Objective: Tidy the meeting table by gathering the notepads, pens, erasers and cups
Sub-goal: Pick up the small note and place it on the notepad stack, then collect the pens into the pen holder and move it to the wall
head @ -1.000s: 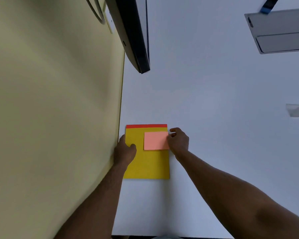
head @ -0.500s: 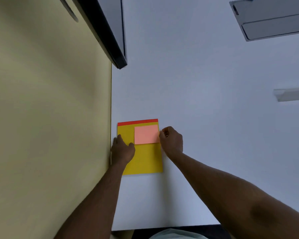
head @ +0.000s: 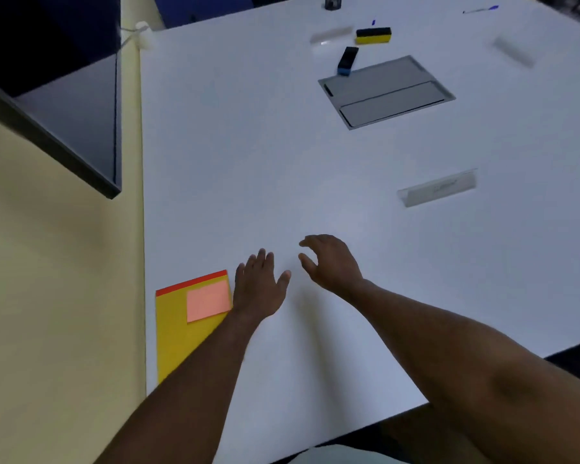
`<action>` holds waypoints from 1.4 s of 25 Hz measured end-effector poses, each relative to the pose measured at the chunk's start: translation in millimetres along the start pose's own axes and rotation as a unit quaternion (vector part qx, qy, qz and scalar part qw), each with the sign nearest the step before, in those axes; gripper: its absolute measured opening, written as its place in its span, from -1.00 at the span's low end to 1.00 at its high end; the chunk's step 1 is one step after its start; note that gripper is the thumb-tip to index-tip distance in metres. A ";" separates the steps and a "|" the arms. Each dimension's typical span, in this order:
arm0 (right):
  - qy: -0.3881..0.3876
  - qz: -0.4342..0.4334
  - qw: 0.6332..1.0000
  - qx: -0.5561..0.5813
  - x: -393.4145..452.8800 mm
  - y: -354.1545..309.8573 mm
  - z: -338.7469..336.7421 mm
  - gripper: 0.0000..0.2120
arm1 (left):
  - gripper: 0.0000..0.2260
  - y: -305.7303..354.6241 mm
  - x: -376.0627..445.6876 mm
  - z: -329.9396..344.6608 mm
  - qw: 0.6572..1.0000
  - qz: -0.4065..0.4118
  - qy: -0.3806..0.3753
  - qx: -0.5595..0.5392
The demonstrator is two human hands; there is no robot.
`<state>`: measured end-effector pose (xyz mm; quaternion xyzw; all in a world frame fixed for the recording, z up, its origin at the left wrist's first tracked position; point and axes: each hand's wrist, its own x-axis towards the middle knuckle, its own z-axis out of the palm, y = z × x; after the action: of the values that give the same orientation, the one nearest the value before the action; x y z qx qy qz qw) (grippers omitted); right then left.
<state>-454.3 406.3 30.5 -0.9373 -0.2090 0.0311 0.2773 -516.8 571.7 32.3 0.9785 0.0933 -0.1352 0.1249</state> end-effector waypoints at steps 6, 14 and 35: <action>0.071 0.006 0.997 -0.033 0.3 35.0 -62.3 -0.71 | -0.43 73.3 21.5 -28.9 0.998 0.029 0.027 0.046; 0.157 0.038 0.985 -0.057 -49.7 63.1 -141.9 -0.68 | -0.43 167.8 -6.2 -63.4 0.990 0.114 0.065 0.058; 0.287 0.303 0.902 -0.108 -411.0 177.1 -353.4 -0.35 | -0.42 480.0 -241.0 -35.0 0.880 0.459 0.119 0.004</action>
<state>-700.7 -75.3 210.9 -0.9479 0.1720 -0.1793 0.1992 -632.5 88.6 239.5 0.9207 -0.3530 0.0546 0.1572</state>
